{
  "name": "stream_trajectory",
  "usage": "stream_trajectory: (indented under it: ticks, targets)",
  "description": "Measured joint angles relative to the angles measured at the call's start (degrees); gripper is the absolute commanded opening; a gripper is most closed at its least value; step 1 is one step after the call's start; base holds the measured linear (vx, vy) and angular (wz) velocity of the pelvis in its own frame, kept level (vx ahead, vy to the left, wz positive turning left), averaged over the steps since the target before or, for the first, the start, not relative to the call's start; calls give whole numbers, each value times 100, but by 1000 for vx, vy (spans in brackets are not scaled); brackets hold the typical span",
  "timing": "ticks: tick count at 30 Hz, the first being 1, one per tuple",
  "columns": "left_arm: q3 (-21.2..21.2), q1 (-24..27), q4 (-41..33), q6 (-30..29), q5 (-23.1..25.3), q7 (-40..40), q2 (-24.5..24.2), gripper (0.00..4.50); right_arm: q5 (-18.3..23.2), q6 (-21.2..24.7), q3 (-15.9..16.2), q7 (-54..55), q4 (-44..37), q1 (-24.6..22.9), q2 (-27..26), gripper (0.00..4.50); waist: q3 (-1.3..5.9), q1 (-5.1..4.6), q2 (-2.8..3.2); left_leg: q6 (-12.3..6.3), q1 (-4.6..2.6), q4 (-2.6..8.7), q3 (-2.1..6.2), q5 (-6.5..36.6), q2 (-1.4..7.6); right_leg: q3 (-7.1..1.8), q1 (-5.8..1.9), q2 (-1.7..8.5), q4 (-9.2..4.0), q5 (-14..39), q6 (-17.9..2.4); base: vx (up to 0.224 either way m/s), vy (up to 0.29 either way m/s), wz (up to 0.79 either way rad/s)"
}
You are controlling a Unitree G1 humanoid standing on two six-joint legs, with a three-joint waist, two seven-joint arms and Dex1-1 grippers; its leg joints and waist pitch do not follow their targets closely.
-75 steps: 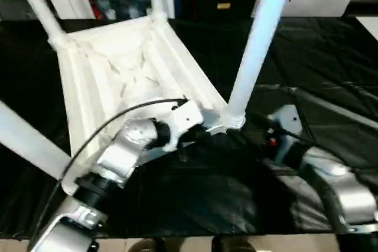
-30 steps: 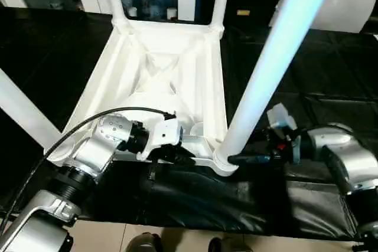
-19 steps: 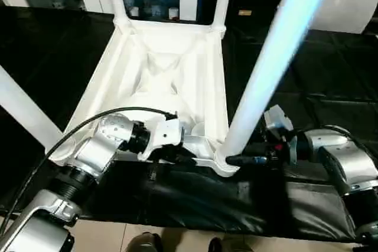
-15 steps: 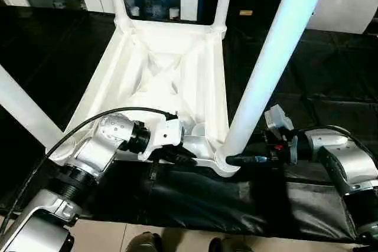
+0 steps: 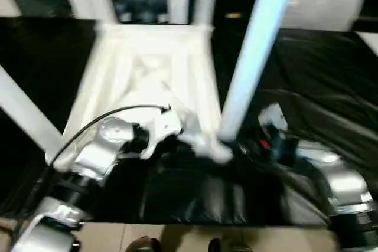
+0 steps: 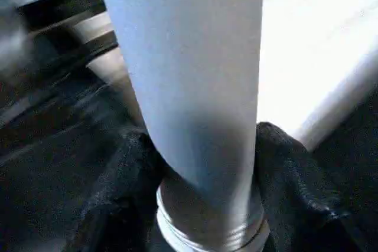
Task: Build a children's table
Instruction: Rotate leg to tighten
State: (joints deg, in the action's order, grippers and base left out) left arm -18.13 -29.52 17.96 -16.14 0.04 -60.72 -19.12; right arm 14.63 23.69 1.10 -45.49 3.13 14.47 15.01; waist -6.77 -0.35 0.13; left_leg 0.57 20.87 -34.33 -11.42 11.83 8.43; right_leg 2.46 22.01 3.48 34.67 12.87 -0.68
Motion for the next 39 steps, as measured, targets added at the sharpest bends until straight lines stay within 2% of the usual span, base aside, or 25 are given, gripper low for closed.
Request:
stream_trajectory:
  ticks: [2,6,7,9,13,18,20,22,24,26,29,32,33,35,36,39]
  targets:
    - [39,-1,-105,-334,157,510,298,0,-242,125,-143,930,-147,-24,-491,200,-7,-102,14,0,3,19,12,0,-3,11,0,-2,-59,0,0,-26,17,-8]
    - [106,-43,-141,-660,415,1209,745,0,-600,274,-286,2309,-337,-26,-1265,200,-16,-165,27,-1,10,34,14,0,-16,4,31,-1,-127,0,0,0,0,0]
    - [104,-51,-136,-703,478,1348,851,0,-656,273,-289,2490,-350,-17,-1317,200,-17,-177,36,-1,9,46,14,1,-19,4,31,0,-160,0,1,0,0,0]
    - [75,-81,-136,-746,583,1526,985,0,-813,270,-288,2690,-356,27,-1388,255,-16,-205,39,-3,21,58,14,0,-49,-21,14,10,-178,0,1,0,0,0]
    - [-3,-87,-160,-726,640,1597,1033,0,-829,246,-278,2742,-436,-16,-1367,288,-11,-211,47,-13,23,59,-2,5,-80,-36,13,43,-177,-9,-14,0,0,0]
    - [-195,-89,-231,-410,639,1291,826,0,-736,-172,-121,1754,-458,-221,-566,324,-9,-95,49,-37,19,65,-17,13,-86,-17,15,69,-165,-94,-49,0,0,0]
    - [-201,-80,-270,-294,631,1077,719,0,-611,-316,-141,1344,-413,-267,-304,358,-8,-81,51,-40,17,75,-17,12,-84,-13,23,70,-155,-164,-41,0,0,0]
    - [-191,-42,-296,-125,529,863,589,0,-495,-398,-155,900,-326,-265,7,371,-7,-72,53,-38,22,97,-17,11,-78,-1,36,70,-152,-180,-37,0,0,0]
    - [-198,-17,-321,12,430,625,461,0,-346,-548,-186,371,-144,-239,298,371,5,-39,73,-63,25,116,-18,-5,-72,14,45,69,-141,-183,-31,62,-41,4]
    - [-206,3,-325,232,295,258,281,0,-165,-739,-208,-316,69,-151,707,371,17,38,92,-70,48,126,-20,-7,-68,22,83,69,-115,-163,-40,31,-16,1]
    - [-243,5,-306,481,182,-183,107,0,118,-915,-185,-1294,187,-76,1080,371,18,133,94,-87,81,88,-9,3,-62,27,124,68,-30,-129,-78,0,0,0]
    - [-305,-5,-259,683,124,-532,8,0,324,-1020,-68,-2063,269,8,1328,371,18,200,93,-89,115,41,1,4,-51,41,139,68,-4,-127,-78,0,0,0]
    - [-315,-24,-189,777,91,-671,-58,0,356,-1047,-7,-2316,361,99,1404,354,18,207,93,-90,116,21,1,5,-50,40,139,69,8,-127,-79,0,0,0]
    - [-343,-38,-90,933,25,-915,-177,0,388,-1078,57,-2678,470,228,1538,354,15,230,88,-89,120,-17,-1,4,-44,40,135,71,27,-127,-80,-28,4,0]
    - [-370,-55,-40,1015,-1,-1007,-223,0,400,-1082,98,-2826,531,274,1574,326,15,232,78,-90,116,-25,-2,2,-42,40,129,73,31,-129,-81,-56,9,1]
    - [-440,-165,163,1264,-38,-1277,-325,0,457,-1086,305,-3308,747,425,1706,314,13,236,60,-84,108,-40,-16,-5,-39,37,108,83,31,-139,-91,-53,12,4]
